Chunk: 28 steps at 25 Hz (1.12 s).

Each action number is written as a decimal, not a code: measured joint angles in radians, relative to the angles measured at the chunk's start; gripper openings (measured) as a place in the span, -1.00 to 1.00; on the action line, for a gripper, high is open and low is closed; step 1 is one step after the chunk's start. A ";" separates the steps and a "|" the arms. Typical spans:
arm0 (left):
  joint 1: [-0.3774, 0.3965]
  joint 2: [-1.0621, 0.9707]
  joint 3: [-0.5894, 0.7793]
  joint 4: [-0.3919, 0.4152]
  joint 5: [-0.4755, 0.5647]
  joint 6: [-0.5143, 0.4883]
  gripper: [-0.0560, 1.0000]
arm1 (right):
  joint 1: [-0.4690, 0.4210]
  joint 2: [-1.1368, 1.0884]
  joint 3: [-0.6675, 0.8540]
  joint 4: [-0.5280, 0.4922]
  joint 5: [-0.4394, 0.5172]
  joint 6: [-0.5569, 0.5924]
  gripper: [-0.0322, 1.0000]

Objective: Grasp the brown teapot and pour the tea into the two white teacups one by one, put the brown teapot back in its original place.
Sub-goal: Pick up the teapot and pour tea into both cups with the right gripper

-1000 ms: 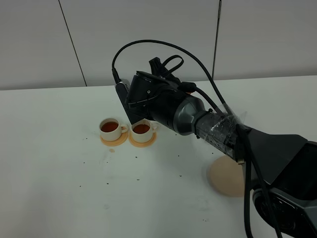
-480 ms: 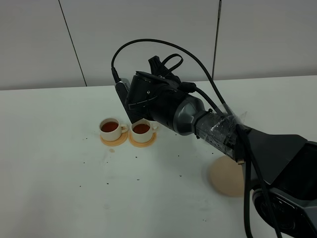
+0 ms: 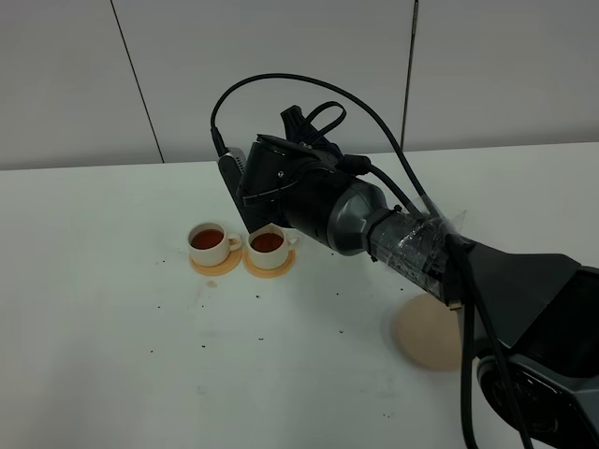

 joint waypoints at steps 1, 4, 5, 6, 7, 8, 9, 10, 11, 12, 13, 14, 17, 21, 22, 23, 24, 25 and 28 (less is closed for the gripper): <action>0.000 0.000 0.000 0.000 0.000 0.000 -0.46 | 0.000 0.000 0.000 0.000 0.000 0.000 -0.75; 0.000 0.000 0.000 0.000 0.000 0.000 -0.46 | 0.000 0.000 0.000 0.000 0.000 0.000 -0.75; 0.000 0.000 0.000 0.000 0.000 0.000 -0.46 | 0.000 0.000 0.000 0.000 0.000 0.000 -0.75; 0.000 0.000 0.000 0.000 0.000 0.000 -0.46 | 0.000 0.000 0.000 0.000 0.000 0.000 -0.75; 0.000 0.000 0.000 0.000 0.000 0.000 -0.46 | 0.000 0.000 0.000 0.000 0.000 0.000 -0.75; 0.000 0.000 0.000 0.000 0.000 0.000 -0.46 | 0.000 0.000 0.000 0.000 0.000 0.000 -0.75; 0.000 0.000 0.000 0.000 0.000 0.000 -0.46 | 0.000 0.000 0.000 0.000 0.000 0.000 -0.75; 0.000 0.000 0.000 0.000 0.000 0.000 -0.46 | 0.000 0.000 0.000 0.000 0.000 0.000 -0.75; 0.000 0.000 0.000 0.000 0.000 0.000 -0.46 | 0.000 0.000 0.000 0.000 0.000 0.000 -0.75; 0.000 0.000 0.000 0.000 0.000 0.000 -0.46 | 0.000 0.000 0.000 0.000 0.000 0.001 -0.75; 0.000 0.000 0.000 0.000 0.000 0.000 -0.46 | 0.000 0.000 0.000 0.000 0.000 0.001 -0.75; 0.000 0.000 0.000 0.000 0.000 0.000 -0.46 | 0.000 0.000 0.000 0.000 0.000 0.001 -0.75; 0.000 0.000 0.000 0.000 0.000 0.000 -0.46 | 0.000 0.000 0.000 0.000 0.000 0.001 -0.75; 0.000 0.000 0.000 0.000 0.000 0.000 -0.46 | 0.000 0.000 0.000 0.000 0.000 0.001 -0.75; 0.000 0.000 0.000 0.000 0.000 0.000 -0.46 | 0.000 0.000 0.000 0.000 0.000 0.001 -0.75; 0.000 0.000 0.000 0.000 0.000 0.000 -0.46 | 0.000 0.000 0.000 0.000 0.000 0.001 -0.75; 0.000 0.000 0.000 0.000 0.000 0.000 -0.46 | 0.000 0.000 0.000 0.000 0.000 0.001 -0.75; 0.000 0.000 0.000 0.000 0.000 0.000 -0.46 | 0.000 0.000 0.000 0.000 0.000 0.001 -0.75; 0.000 0.000 0.000 0.000 0.000 0.000 -0.46 | 0.000 0.000 0.000 0.013 0.001 0.001 -0.75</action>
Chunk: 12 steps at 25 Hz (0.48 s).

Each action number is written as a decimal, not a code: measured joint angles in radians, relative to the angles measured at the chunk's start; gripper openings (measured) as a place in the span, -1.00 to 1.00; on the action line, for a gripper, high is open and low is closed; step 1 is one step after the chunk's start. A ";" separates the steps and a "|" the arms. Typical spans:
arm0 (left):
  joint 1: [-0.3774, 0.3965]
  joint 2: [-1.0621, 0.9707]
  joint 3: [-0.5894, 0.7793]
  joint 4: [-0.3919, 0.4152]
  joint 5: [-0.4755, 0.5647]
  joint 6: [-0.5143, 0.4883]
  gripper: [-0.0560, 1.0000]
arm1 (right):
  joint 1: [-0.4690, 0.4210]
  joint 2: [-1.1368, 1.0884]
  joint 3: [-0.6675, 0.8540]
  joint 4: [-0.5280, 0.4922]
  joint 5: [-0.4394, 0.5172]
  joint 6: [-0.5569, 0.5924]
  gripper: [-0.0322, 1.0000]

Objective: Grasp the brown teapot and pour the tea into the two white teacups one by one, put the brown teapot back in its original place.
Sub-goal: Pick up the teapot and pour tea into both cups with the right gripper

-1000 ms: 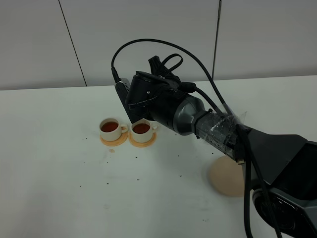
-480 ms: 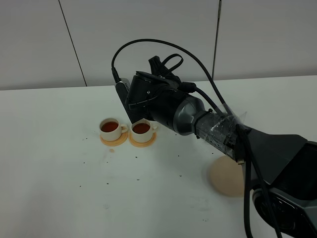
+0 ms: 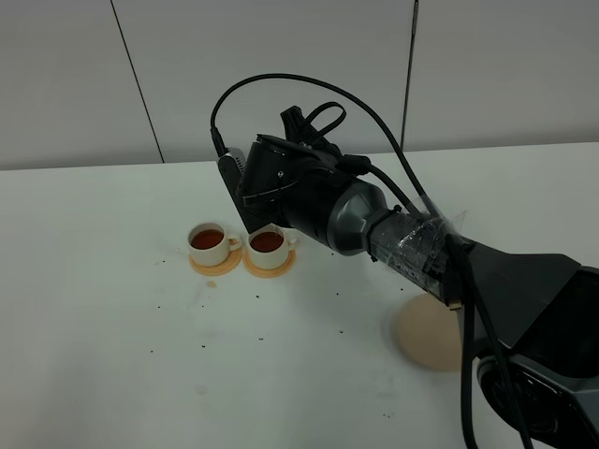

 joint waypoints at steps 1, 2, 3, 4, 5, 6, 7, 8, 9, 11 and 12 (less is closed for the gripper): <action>0.000 0.000 0.000 0.000 0.000 0.000 -0.46 | 0.000 0.000 0.000 0.011 0.002 0.000 -0.75; 0.000 0.000 0.000 0.000 0.000 0.000 -0.46 | 0.000 0.000 0.000 0.019 0.004 0.000 -0.75; 0.000 0.000 0.000 0.000 0.000 0.000 -0.46 | 0.000 0.000 0.000 0.026 0.005 0.000 -0.75; 0.000 0.000 0.000 0.000 0.000 0.000 -0.46 | 0.000 0.000 0.000 0.036 0.008 0.000 -0.75; 0.000 0.000 0.000 0.000 0.000 0.000 -0.46 | 0.000 0.000 0.000 0.045 0.009 0.001 -0.75; 0.000 0.000 0.000 0.000 0.000 0.000 -0.46 | 0.000 0.000 0.000 0.057 0.011 0.001 -0.75; 0.000 0.000 0.000 0.000 0.000 0.000 -0.46 | 0.000 0.000 0.000 0.067 0.011 0.002 -0.75; 0.000 0.000 0.000 0.000 0.000 0.001 -0.46 | 0.000 0.000 0.000 0.078 0.013 0.002 -0.75; 0.000 0.000 0.000 0.000 0.000 0.002 -0.46 | 0.000 0.000 0.000 0.087 0.015 0.002 -0.75; 0.000 0.000 0.000 0.000 0.000 0.002 -0.46 | 0.001 -0.001 0.000 0.099 0.019 0.002 -0.75; 0.000 0.000 0.000 0.000 0.000 0.002 -0.46 | 0.001 -0.006 0.000 0.110 0.019 0.002 -0.75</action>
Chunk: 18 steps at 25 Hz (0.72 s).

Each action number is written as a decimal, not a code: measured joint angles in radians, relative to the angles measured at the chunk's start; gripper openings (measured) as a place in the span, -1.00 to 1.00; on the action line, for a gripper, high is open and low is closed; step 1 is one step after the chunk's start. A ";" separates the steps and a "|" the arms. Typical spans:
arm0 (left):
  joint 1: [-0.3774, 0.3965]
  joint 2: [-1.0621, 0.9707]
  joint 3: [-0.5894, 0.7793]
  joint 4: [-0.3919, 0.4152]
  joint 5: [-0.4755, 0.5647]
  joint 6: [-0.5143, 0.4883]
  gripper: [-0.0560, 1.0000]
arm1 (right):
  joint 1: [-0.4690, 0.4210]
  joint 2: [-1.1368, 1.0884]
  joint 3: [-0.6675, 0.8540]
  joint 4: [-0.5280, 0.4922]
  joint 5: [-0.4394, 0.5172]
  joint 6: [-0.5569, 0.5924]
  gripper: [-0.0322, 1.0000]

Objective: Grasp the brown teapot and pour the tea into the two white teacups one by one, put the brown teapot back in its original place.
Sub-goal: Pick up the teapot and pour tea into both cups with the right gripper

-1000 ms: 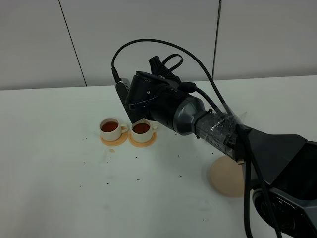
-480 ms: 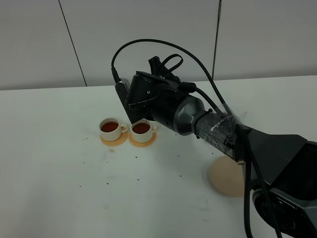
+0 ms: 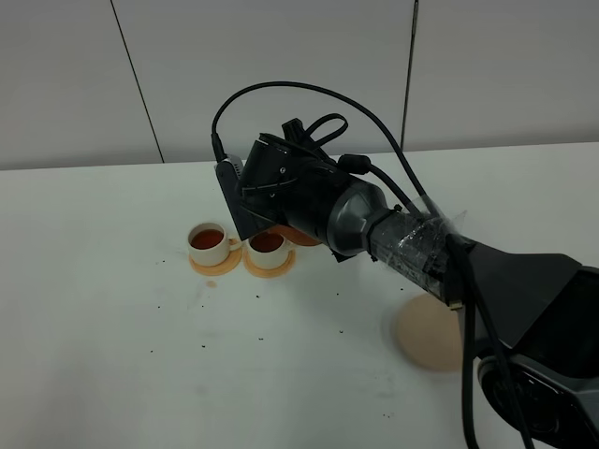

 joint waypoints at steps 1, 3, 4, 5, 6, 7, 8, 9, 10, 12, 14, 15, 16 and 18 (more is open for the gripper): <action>0.000 0.000 0.000 0.000 0.000 0.000 -0.46 | 0.000 -0.006 0.000 0.013 0.001 0.001 -0.75; 0.000 0.000 0.000 0.000 0.000 0.000 -0.46 | -0.001 -0.024 0.000 0.034 0.004 0.000 -0.75; 0.000 0.000 0.000 0.000 0.000 0.000 -0.46 | -0.003 -0.032 0.000 0.049 0.008 -0.003 -0.75; 0.000 0.000 0.000 0.000 0.000 0.000 -0.46 | -0.007 -0.044 0.000 0.065 0.010 -0.008 -0.75; 0.000 0.000 0.000 0.000 0.000 0.000 -0.46 | -0.012 -0.054 -0.001 0.088 0.017 -0.019 -0.75; 0.000 0.000 0.000 0.000 0.000 0.000 -0.46 | -0.019 -0.062 -0.007 0.119 0.030 -0.032 -0.75; 0.000 0.000 0.000 0.000 0.000 0.000 -0.46 | -0.029 -0.067 -0.018 0.156 0.047 -0.049 -0.75; 0.000 0.000 0.000 0.000 0.000 0.000 -0.46 | -0.039 -0.072 -0.030 0.193 0.072 -0.067 -0.75; 0.000 0.000 0.000 0.000 0.000 0.001 -0.46 | -0.054 -0.072 -0.048 0.242 0.094 -0.084 -0.75; 0.000 0.000 0.000 0.000 0.000 0.001 -0.46 | -0.087 -0.072 -0.080 0.349 0.109 -0.118 -0.75; 0.000 0.000 0.000 0.000 0.000 0.001 -0.46 | -0.123 -0.073 -0.108 0.443 0.114 -0.131 -0.75; 0.000 0.000 0.000 0.000 0.000 0.001 -0.46 | -0.139 -0.073 -0.119 0.491 0.115 -0.132 -0.75; 0.000 0.000 0.000 0.000 0.000 0.001 -0.46 | -0.152 -0.075 -0.126 0.530 0.116 -0.133 -0.75; 0.000 0.000 0.000 0.000 0.000 0.001 -0.46 | -0.177 -0.078 -0.133 0.620 0.116 -0.133 -0.75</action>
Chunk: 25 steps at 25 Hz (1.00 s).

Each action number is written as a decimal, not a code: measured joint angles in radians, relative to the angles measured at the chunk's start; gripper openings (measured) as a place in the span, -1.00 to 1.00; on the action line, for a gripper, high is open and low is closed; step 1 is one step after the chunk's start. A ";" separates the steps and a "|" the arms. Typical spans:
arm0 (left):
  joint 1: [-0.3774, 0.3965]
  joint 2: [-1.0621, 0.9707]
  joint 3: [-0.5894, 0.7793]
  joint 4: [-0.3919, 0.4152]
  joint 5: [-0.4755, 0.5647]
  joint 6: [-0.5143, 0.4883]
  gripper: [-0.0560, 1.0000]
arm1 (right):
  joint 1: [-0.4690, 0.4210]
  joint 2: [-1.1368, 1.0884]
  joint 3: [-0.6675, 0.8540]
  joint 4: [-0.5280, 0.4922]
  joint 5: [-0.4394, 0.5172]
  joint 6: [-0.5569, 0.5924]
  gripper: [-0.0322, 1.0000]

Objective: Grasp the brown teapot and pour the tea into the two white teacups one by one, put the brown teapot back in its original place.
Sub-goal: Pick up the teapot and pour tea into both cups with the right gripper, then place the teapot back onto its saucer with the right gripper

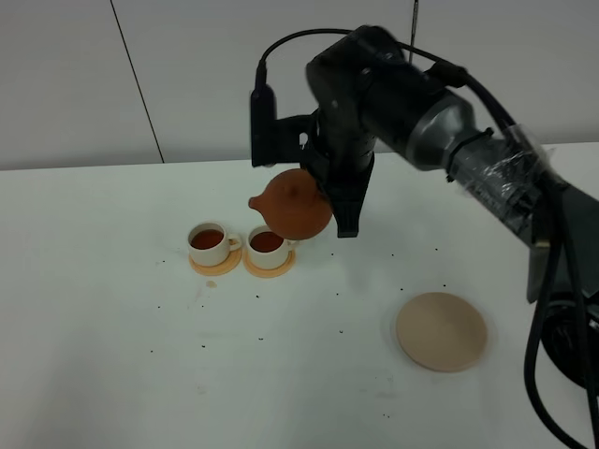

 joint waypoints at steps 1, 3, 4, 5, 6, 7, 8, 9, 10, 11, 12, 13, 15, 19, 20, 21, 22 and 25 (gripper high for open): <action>0.000 0.000 0.000 0.000 0.000 0.000 -0.46 | -0.011 0.000 -0.001 0.042 0.001 0.002 -0.75; 0.000 0.000 0.000 0.000 0.000 0.000 -0.46 | -0.025 0.000 -0.002 0.092 0.002 0.017 -0.75; 0.000 0.000 0.000 0.000 0.000 0.000 -0.46 | -0.031 0.000 -0.002 0.113 0.004 0.033 -0.75; 0.000 0.000 0.000 0.000 0.000 0.000 -0.46 | -0.034 0.000 -0.002 0.122 0.004 0.048 -0.75; 0.000 0.000 0.000 0.000 0.000 0.000 -0.46 | -0.037 0.000 -0.002 0.128 0.004 0.062 -0.75; 0.000 0.000 0.000 0.000 0.000 0.000 -0.46 | -0.038 0.000 -0.002 0.133 0.004 0.071 -0.75; 0.000 0.000 0.000 0.000 0.000 0.000 -0.46 | -0.042 0.000 -0.002 0.139 0.004 0.080 -0.75; 0.000 0.000 0.000 0.000 0.000 0.000 -0.46 | -0.043 0.000 -0.002 0.144 0.004 0.086 -0.75; 0.000 0.000 0.000 0.000 0.000 0.000 -0.46 | -0.044 0.000 -0.002 0.149 0.004 0.090 -0.75; 0.000 0.000 0.000 0.000 0.000 0.000 -0.46 | -0.048 0.000 -0.002 0.158 0.004 0.096 -0.75; 0.000 0.000 0.000 0.000 0.000 0.000 -0.46 | -0.051 0.000 -0.002 0.164 0.004 0.104 -0.75; 0.000 0.000 0.000 0.000 0.000 0.000 -0.46 | -0.052 0.001 -0.002 0.168 0.004 0.109 -0.75; 0.000 0.000 0.000 0.000 0.000 0.000 -0.46 | -0.053 0.007 -0.002 0.168 0.004 0.116 -0.75; 0.000 0.000 0.000 0.000 0.000 0.000 -0.46 | -0.053 0.027 -0.002 0.169 0.005 0.127 -0.75; 0.000 0.000 0.000 0.000 0.000 0.000 -0.46 | -0.053 0.029 -0.002 0.169 0.005 0.129 -0.75; 0.000 0.000 0.000 0.000 0.000 0.000 -0.46 | -0.053 0.031 -0.002 0.169 0.005 0.131 -0.75; 0.000 0.000 0.000 0.000 0.000 0.000 -0.46 | -0.053 0.032 -0.002 0.169 0.005 0.132 -0.75; 0.000 0.000 0.000 0.000 0.000 0.000 -0.46 | -0.053 0.033 -0.002 0.169 0.006 0.136 -0.75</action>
